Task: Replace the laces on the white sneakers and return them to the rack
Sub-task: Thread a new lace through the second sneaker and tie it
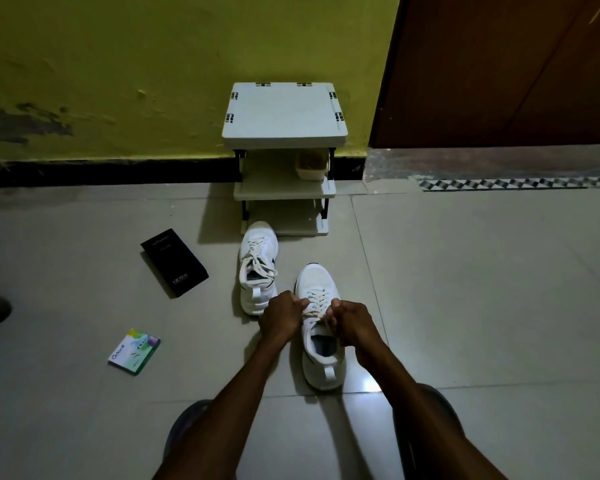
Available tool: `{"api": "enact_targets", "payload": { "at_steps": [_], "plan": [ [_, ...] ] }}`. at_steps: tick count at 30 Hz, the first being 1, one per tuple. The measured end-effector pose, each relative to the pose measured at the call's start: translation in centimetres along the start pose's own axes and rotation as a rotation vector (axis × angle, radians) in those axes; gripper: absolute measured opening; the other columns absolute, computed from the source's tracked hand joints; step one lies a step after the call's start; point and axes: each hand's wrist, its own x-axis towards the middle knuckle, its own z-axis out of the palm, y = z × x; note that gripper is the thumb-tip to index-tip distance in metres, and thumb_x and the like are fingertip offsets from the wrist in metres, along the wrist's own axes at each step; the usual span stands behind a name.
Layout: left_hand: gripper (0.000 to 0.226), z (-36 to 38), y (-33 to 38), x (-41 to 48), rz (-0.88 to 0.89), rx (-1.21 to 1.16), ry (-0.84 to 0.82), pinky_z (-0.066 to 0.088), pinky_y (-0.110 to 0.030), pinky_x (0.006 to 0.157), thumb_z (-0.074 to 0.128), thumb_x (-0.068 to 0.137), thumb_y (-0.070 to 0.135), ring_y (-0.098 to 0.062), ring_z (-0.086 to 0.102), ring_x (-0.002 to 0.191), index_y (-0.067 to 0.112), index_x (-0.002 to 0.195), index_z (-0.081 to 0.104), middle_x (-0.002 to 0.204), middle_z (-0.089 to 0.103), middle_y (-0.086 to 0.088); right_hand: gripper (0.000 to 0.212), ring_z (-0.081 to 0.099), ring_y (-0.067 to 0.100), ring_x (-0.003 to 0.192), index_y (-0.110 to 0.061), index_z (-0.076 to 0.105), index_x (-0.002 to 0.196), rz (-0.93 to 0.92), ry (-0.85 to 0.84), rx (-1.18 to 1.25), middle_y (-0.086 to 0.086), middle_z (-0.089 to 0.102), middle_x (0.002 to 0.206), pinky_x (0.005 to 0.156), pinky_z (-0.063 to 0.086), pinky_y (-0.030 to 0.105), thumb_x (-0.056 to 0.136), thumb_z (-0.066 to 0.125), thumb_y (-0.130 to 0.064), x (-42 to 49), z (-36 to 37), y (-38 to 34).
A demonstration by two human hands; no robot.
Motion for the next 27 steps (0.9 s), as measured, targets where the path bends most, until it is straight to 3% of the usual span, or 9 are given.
{"api": "enact_targets", "payload": {
  "at_steps": [3, 5, 20, 23, 27],
  "plan": [
    [0.037, -0.1, 0.9, -0.5, -0.027, 0.140, 0.111, 0.045, -0.036, 0.079, 0.052, 0.093, 0.048, -0.030, 0.063, 0.104, 0.016, 0.103, 0.066, 0.109, 0.069, -0.007, 0.041, 0.037, 0.010, 0.040, -0.017, 0.055, 0.060, -0.012, -0.011, -0.109, -0.002, 0.051, 0.052, 0.041, 0.025, 0.017, 0.098, 0.048, -0.030, -0.1, -0.5, 0.4],
    [0.034, 0.0, 1.2, -0.5, -0.024, 0.227, 0.159, 0.046, -0.037, 0.083, 0.051, 0.096, 0.044, -0.031, 0.063, 0.107, 0.015, 0.108, 0.064, 0.113, 0.068, -0.008, 0.040, 0.034, 0.009, 0.039, -0.017, 0.056, 0.062, -0.005, -0.034, -0.136, 0.000, 0.052, 0.056, 0.041, 0.023, 0.017, 0.098, 0.049, -0.030, -0.1, -1.1, 0.6],
    [0.031, 0.3, 1.8, -1.6, 0.004, 0.364, 0.257, 0.042, -0.032, 0.071, 0.053, 0.098, 0.041, -0.025, 0.064, 0.102, 0.014, 0.107, 0.063, 0.110, 0.068, -0.006, 0.038, 0.029, 0.009, 0.041, -0.014, 0.061, 0.070, 0.025, -0.095, -0.243, 0.006, 0.062, 0.068, 0.039, 0.021, 0.017, 0.100, 0.047, -0.033, 0.0, -2.5, 1.8],
    [0.030, 0.3, 1.8, -1.5, 0.015, 0.300, 0.229, 0.046, -0.035, 0.074, 0.054, 0.097, 0.039, -0.027, 0.064, 0.103, 0.012, 0.106, 0.062, 0.111, 0.067, -0.008, 0.038, 0.037, 0.009, 0.044, -0.013, 0.063, 0.071, -0.005, -0.077, -0.279, 0.004, 0.061, 0.067, 0.039, 0.027, 0.018, 0.101, 0.048, -0.033, -0.2, -2.4, 2.0],
    [0.024, -1.1, 1.2, -0.5, 0.114, 0.093, 0.107, 0.051, -0.038, 0.078, 0.060, 0.092, 0.038, -0.025, 0.064, 0.094, 0.015, 0.090, 0.063, 0.096, 0.068, -0.004, 0.033, 0.061, 0.013, 0.066, -0.019, 0.068, 0.075, -0.255, -0.031, -0.482, -0.004, 0.067, 0.071, 0.060, 0.049, 0.030, 0.095, 0.057, -0.042, -0.7, -1.7, 1.5]
  ]
}}
